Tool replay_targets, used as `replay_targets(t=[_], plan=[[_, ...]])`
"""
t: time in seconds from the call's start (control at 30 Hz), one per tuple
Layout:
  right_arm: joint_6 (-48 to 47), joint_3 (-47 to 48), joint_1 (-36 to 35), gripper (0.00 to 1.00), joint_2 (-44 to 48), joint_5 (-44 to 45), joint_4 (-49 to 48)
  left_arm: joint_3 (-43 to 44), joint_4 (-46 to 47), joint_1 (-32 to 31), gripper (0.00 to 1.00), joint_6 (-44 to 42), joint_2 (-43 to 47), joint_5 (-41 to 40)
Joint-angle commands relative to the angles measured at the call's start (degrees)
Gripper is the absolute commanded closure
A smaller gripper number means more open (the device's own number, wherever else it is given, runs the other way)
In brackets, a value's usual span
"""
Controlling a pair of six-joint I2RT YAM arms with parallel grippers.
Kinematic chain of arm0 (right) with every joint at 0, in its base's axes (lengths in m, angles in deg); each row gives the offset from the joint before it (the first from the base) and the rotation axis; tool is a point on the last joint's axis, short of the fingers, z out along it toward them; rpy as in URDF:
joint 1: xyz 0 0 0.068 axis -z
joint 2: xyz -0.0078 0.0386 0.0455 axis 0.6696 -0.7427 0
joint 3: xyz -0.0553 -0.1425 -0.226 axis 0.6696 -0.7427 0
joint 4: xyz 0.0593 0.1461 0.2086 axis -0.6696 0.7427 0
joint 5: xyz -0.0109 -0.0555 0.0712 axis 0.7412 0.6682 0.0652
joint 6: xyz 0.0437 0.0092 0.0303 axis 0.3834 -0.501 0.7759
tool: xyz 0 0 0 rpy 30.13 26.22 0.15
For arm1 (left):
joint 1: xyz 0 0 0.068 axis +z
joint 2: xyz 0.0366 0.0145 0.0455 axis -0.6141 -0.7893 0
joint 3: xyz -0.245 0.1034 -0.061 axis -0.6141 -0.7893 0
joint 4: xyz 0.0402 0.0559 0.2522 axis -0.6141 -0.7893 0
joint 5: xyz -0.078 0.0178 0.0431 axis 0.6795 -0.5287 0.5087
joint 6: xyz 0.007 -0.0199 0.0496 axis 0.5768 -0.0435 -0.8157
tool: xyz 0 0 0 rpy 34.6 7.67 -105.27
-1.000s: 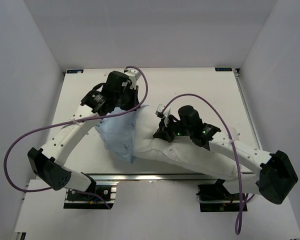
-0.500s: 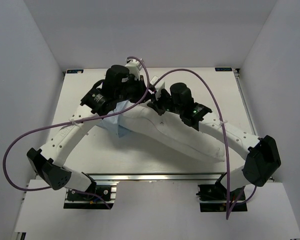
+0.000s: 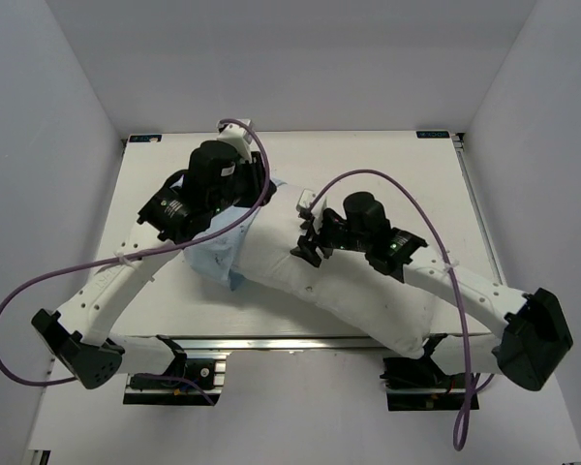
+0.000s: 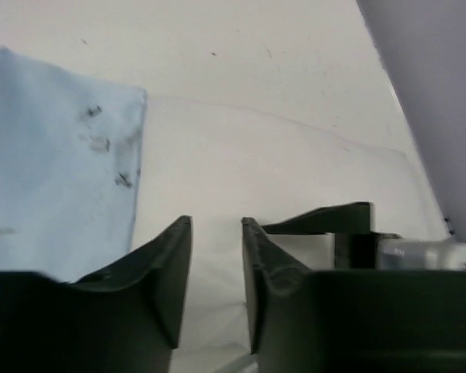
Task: Put the pillow into the pillowcase
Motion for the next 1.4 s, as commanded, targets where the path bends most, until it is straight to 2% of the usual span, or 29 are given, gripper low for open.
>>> replay_targets(t=[0.0,0.03,0.1,0.2,0.33,0.43,0.67,0.77,0.8,0.87,0.9,1.0,1.03,1.13,1.23,1.27,1.3,1.37], plan=[[-1.07,-0.39,1.11,0.24,4.80,0.70,-0.43,3.71,-2.37,1.38,0.54,-3.23,-2.66,-3.65],[-0.54,-0.65,1.72,0.21,5.51,1.92,-0.95,4.06,-2.28,2.61,0.50,-3.76,-4.14,-2.86],[0.51,-1.09,2.60,0.11,6.91,2.55,-1.57,4.85,-2.55,4.02,0.50,-5.26,-5.99,0.11],[4.11,-0.74,5.15,0.11,6.75,2.12,-1.92,5.99,-3.77,5.70,0.49,-7.80,-10.12,3.63],[8.59,0.66,9.63,0.11,3.50,-0.26,-0.17,6.97,-7.20,5.70,0.46,-10.53,-14.78,3.92],[8.87,2.24,11.30,0.11,0.25,-2.62,4.14,6.09,-7.91,5.70,0.45,-12.64,-16.29,2.78],[5.35,2.24,11.92,0.11,-3.79,-6.07,4.32,4.68,-9.22,5.70,0.48,-13.61,-16.72,-0.12],[5.00,3.12,11.92,0.11,-5.64,-5.89,3.88,3.98,-10.54,5.70,0.57,-14.49,-17.78,-2.84],[5.09,3.30,11.92,0.11,-6.00,-5.71,3.53,3.72,-10.63,5.70,0.64,-14.75,-18.04,-3.55],[5.00,3.57,11.84,0.11,-6.96,-5.63,2.56,2.84,-10.81,5.70,0.72,-15.36,-18.92,-4.08],[5.00,3.83,11.84,0.11,-7.32,-5.28,2.30,2.57,-10.98,5.70,0.81,-15.46,-19.18,-4.34],[4.91,4.18,11.92,0.13,-8.37,-4.75,1.60,1.34,-11.07,5.70,0.91,-15.46,-19.36,-6.36],[5.00,4.10,11.84,0.14,-8.72,-4.66,0.98,1.08,-10.99,5.70,0.99,-15.37,-19.10,-6.80],[5.26,3.83,11.84,0.20,-9.42,-4.74,0.54,0.72,-10.29,5.70,1.00,-15.37,-18.40,-6.99],[5.26,4.62,11.92,0.34,-11.00,-6.15,0.54,2.83,-9.14,5.70,1.00,-14.93,-17.87,-2.78],[5.26,5.06,11.84,0.40,-11.53,-7.37,0.54,3.88,-8.88,5.61,1.00,-14.58,-17.70,-1.11],[5.35,6.28,11.92,0.55,-12.58,-7.82,0.63,6.32,-8.61,5.61,1.00,-13.62,-17.61,2.65],[6.58,7.69,11.84,0.69,-13.56,-9.57,1.24,8.89,-7.56,5.61,1.00,-12.39,-17.43,5.92]])
